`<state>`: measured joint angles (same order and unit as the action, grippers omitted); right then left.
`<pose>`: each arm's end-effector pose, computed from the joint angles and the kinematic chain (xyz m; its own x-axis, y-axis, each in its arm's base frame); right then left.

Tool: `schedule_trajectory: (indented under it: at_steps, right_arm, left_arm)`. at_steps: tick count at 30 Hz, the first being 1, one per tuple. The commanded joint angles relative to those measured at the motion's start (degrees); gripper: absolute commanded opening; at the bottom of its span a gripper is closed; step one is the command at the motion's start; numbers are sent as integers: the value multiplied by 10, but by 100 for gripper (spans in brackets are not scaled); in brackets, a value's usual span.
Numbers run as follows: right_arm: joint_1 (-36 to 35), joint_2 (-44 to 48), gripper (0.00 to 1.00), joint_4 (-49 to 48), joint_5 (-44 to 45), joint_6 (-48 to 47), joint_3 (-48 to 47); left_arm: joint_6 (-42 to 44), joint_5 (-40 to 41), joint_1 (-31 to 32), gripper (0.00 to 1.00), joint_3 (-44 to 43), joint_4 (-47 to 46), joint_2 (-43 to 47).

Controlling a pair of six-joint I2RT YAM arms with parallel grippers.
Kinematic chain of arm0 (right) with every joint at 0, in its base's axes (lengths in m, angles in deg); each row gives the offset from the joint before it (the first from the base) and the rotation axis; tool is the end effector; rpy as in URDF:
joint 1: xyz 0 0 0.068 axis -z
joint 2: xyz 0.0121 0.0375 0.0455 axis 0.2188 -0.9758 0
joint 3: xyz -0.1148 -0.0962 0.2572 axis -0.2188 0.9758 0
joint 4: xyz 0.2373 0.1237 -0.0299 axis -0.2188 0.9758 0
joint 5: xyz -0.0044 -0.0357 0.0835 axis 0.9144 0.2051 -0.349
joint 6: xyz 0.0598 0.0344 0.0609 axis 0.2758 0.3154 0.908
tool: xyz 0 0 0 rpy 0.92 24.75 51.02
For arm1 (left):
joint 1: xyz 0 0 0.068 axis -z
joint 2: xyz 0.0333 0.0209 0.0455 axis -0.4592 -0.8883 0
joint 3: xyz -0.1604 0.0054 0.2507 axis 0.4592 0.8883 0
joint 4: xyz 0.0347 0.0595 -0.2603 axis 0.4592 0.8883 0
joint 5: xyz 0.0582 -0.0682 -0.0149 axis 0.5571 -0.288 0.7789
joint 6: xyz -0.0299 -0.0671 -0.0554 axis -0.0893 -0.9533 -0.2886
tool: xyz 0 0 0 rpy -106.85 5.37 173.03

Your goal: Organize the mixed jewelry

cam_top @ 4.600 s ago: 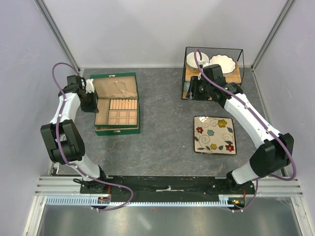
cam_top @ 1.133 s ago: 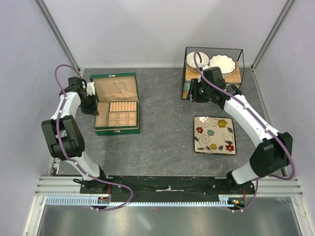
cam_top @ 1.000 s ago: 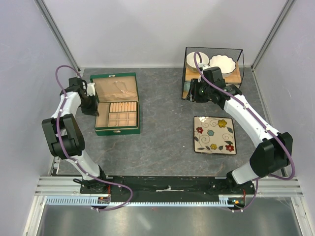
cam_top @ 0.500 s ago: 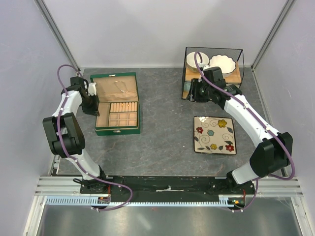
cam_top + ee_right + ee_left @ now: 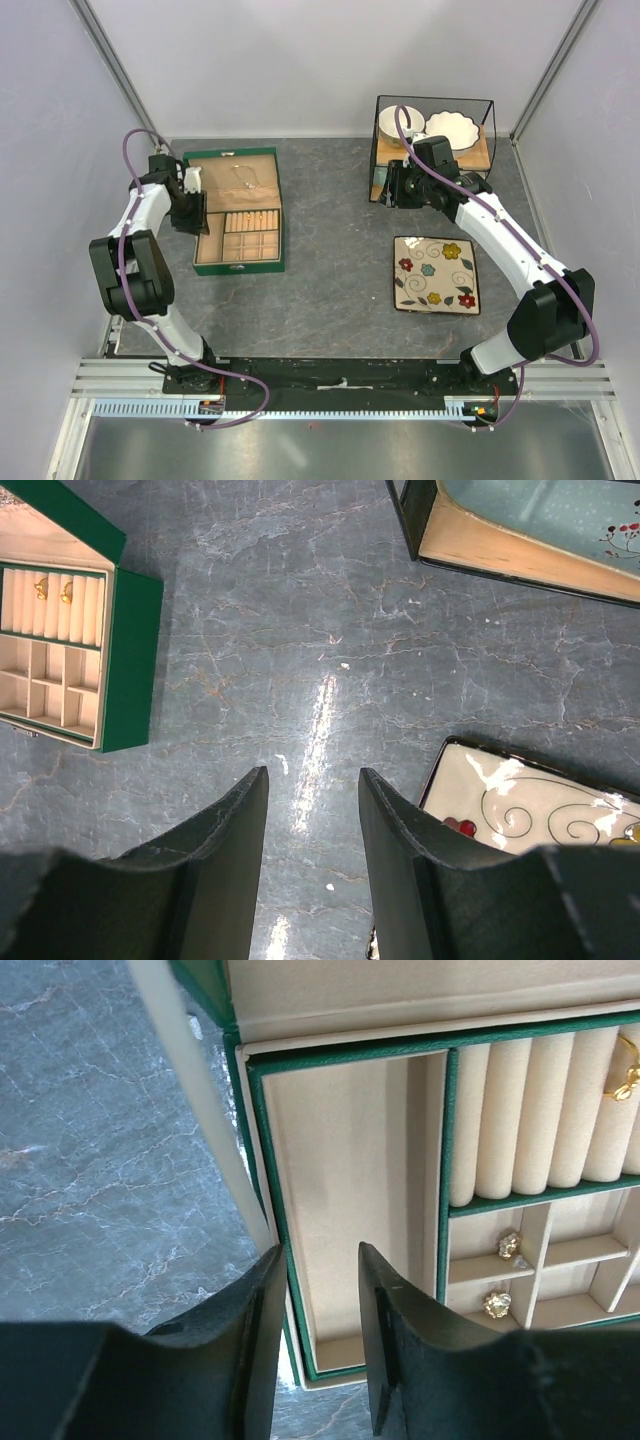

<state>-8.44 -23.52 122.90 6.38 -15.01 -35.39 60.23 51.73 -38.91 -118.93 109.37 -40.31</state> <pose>0.3473 0.1463 0.3232 -0.7374 0.0888 -0.6695 -0.2068 0.9140 0.3490 0.3770 0.0613 0.2051 -0.9262 0.0084 -0.3769 0.0515 0.9932 -0.1044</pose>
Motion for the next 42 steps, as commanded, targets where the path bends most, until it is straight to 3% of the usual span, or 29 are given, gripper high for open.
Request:
schedule_trajectory:
  at_steps: [1, 15, 21, 27, 37, 42]
  right_arm:
    - [3, 21, 49, -22, -8, 0, 9]
    - [3, 26, 53, -23, -19, -8, 4]
    - [3, 31, 73, -24, -25, -21, 5]
    - [3, 31, 88, -25, -37, -26, 5]
    - [3, 26, 96, -28, -47, -35, 7]
    - [3, 21, 97, -29, -49, -38, 10]
  left_arm:
    - [25, 1, 4, 43, -6, -15, 31]
    - [53, -33, 4, 47, -7, -15, 157]
    - [124, -48, 4, 61, -58, -16, 185]
    - [225, -76, 9, 67, -125, -28, 166]
    - [383, -102, 47, 74, -209, -66, 68]
    - [422, -73, 80, 76, -232, -95, 20]
